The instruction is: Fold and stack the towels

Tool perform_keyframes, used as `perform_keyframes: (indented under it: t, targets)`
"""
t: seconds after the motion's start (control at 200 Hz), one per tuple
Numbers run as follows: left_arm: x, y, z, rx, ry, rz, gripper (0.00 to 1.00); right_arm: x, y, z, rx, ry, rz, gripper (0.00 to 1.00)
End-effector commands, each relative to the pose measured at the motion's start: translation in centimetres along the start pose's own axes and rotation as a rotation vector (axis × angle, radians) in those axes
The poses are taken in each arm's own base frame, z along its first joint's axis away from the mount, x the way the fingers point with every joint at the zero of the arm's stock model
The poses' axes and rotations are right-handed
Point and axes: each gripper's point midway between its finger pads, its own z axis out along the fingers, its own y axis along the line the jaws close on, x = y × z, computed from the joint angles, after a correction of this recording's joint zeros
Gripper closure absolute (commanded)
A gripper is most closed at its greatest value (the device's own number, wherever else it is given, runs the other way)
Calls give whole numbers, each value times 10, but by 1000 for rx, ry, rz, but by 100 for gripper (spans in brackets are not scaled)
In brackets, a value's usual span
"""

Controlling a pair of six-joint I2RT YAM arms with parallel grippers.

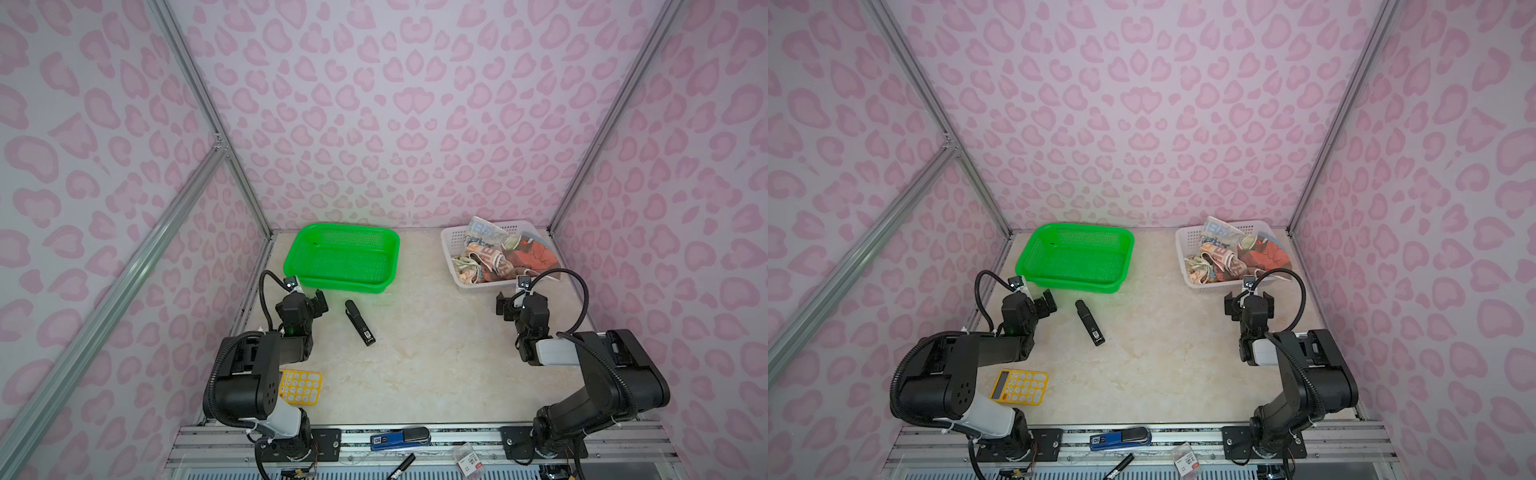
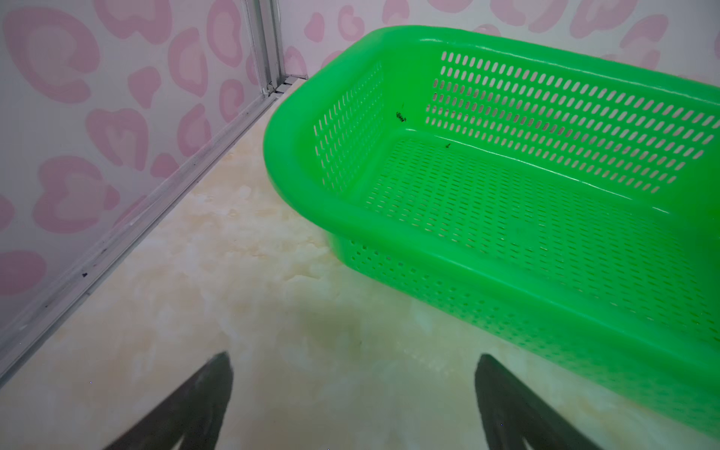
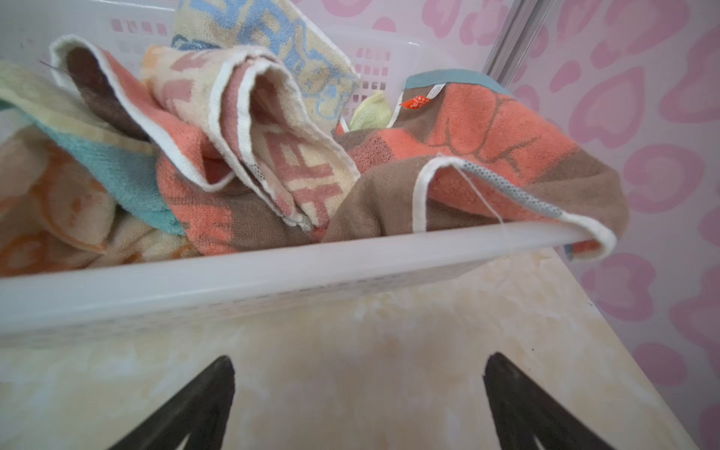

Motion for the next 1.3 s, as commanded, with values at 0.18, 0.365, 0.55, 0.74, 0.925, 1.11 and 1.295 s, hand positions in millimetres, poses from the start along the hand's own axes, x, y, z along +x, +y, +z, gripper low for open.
perform_keyframes:
  t: [0.18, 0.365, 0.55, 0.74, 0.925, 1.11, 1.295]
  targets:
    - [-7, -2, 1, 5, -21, -5, 2, -4, -2, 0, 10, -21, 10, 0]
    - [-7, -1, 1, 5, -22, -6, 2, -4, -2, 0, 10, -21, 10, 0]
    - [-8, -2, 2, 6, -23, -6, 2, -4, -2, 0, 10, -21, 10, 0]
    - [-7, -2, 1, 5, -22, -7, 2, -4, -2, 0, 10, -21, 10, 0]
    - [-8, -2, 1, 5, -24, -6, 2, -4, -2, -1, 10, -21, 10, 0]
    - [-10, 2, -1, -15, -41, -18, 2, -7, -3, -3, 13, -38, 14, 0]
    - [-23, 11, -15, -58, -58, -41, 2, -21, -4, -28, -3, -116, 9, 0]
